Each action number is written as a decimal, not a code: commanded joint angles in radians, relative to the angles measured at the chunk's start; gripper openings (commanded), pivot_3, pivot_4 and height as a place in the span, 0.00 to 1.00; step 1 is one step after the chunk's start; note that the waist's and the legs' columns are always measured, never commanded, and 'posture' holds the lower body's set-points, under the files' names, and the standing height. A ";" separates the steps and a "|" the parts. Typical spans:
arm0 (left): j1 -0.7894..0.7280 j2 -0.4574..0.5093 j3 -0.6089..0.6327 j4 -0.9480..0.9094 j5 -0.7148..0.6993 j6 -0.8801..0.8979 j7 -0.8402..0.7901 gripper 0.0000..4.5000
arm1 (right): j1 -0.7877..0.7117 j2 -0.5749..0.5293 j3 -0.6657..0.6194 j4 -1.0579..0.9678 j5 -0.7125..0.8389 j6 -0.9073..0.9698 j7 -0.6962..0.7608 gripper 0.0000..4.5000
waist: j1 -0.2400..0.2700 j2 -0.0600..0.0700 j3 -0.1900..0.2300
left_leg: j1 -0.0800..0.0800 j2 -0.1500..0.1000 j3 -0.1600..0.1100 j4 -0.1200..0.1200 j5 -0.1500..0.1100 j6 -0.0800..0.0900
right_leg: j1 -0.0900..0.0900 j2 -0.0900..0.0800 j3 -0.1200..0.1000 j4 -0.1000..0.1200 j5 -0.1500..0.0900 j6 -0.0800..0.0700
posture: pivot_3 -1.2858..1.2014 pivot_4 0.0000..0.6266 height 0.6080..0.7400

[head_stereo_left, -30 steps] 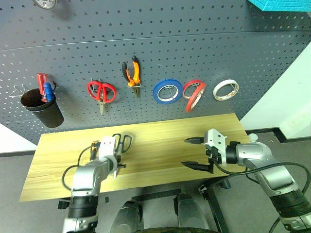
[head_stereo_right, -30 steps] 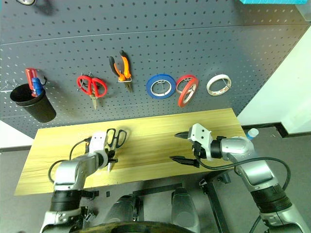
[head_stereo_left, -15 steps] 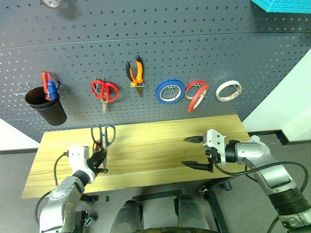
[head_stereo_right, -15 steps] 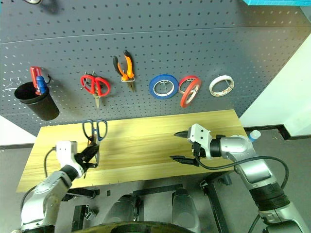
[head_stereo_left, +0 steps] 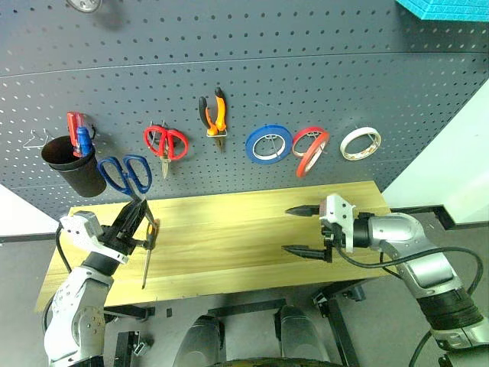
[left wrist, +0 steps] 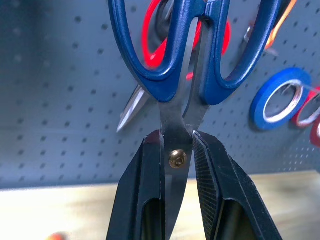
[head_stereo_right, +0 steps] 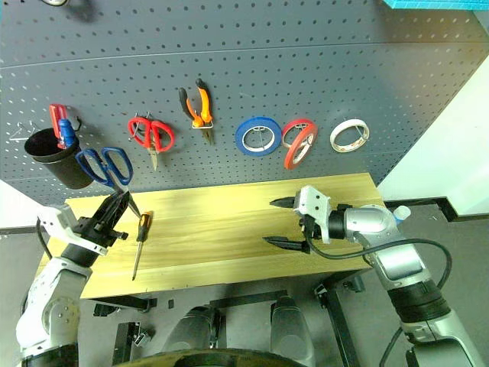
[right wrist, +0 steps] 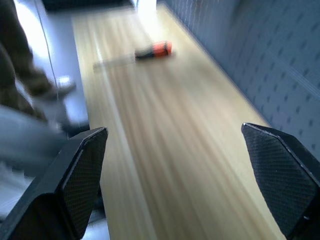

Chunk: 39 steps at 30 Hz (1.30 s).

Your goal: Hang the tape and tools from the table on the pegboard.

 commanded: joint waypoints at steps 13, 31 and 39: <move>-0.111 0.022 0.009 0.049 -0.071 -0.029 -0.010 0.11 | -0.099 0.084 -0.156 -0.225 0.402 0.240 -0.108 1.00 | -0.001 0.000 0.000 | 0.000 0.000 0.000 0.000 0.000 0.000 | -0.001 0.000 0.000 0.000 0.000 0.001 | 0.47 0.16 0.98; -0.217 0.035 -0.048 0.196 0.001 -0.068 -0.002 0.11 | -0.113 0.099 -0.141 -0.235 0.433 0.263 -0.136 1.00 | -0.002 0.000 0.000 | 0.000 0.000 0.000 0.000 0.000 0.000 | -0.001 0.000 0.000 0.000 0.001 0.001 | 0.46 0.14 0.98; -0.271 0.040 -0.077 0.289 0.041 -0.102 -0.010 0.11 | -0.109 0.099 -0.144 -0.235 0.434 0.263 -0.139 1.00 | -0.003 0.000 -0.001 | 0.000 0.000 0.000 0.000 0.000 0.000 | -0.001 0.000 0.000 0.000 0.001 0.001 | 0.46 0.13 0.98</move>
